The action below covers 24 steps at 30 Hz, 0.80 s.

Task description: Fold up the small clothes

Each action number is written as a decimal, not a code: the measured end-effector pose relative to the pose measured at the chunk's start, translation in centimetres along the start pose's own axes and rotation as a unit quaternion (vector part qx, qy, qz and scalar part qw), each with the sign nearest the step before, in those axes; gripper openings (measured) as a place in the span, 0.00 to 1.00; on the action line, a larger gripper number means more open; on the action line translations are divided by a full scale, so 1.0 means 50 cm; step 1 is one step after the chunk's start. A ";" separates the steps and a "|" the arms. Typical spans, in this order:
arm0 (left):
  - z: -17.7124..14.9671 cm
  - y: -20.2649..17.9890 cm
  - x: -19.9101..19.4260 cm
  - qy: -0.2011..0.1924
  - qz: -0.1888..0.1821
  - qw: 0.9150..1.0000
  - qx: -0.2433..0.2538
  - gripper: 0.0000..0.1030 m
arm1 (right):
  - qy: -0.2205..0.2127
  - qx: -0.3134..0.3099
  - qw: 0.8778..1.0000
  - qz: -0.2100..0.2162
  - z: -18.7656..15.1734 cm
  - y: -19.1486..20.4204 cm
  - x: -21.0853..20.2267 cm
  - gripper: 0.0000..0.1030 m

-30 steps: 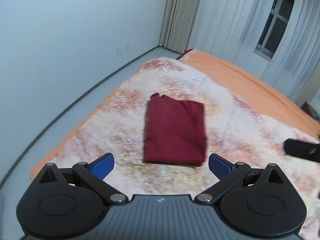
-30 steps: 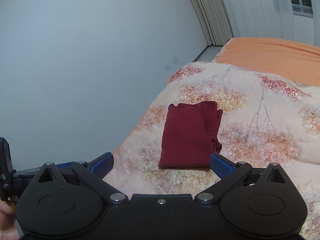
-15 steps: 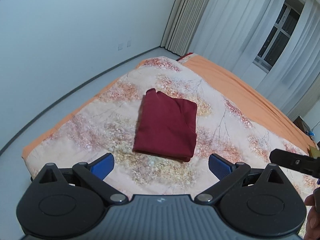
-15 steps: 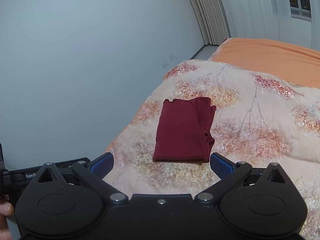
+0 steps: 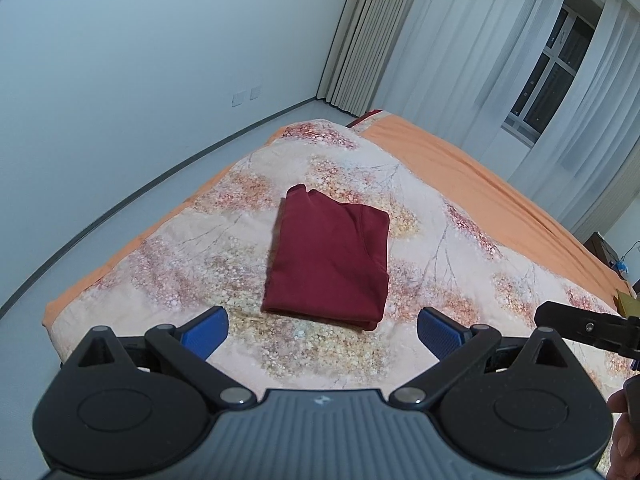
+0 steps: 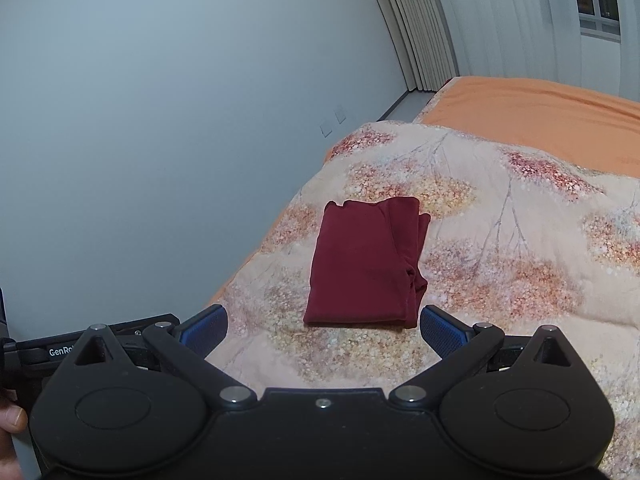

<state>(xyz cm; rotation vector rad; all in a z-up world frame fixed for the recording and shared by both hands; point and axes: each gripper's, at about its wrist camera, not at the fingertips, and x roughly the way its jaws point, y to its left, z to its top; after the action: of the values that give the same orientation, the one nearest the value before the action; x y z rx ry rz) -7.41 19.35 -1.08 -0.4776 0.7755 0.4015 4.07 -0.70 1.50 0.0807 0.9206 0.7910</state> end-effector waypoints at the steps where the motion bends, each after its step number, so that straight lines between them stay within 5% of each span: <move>1: 0.000 0.000 0.000 0.000 0.000 1.000 0.000 0.99 | 0.000 0.000 1.000 0.000 0.001 0.000 0.000 0.99; 24: -0.005 0.003 -0.001 0.004 -0.002 1.000 0.002 1.00 | -0.001 -0.004 1.000 0.004 -0.001 0.010 0.003 0.99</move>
<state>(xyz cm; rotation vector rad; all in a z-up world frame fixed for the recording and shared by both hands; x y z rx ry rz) -7.65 19.32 -1.25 -0.4769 0.7828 0.3937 3.78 -0.25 1.53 0.0781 0.9147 0.8029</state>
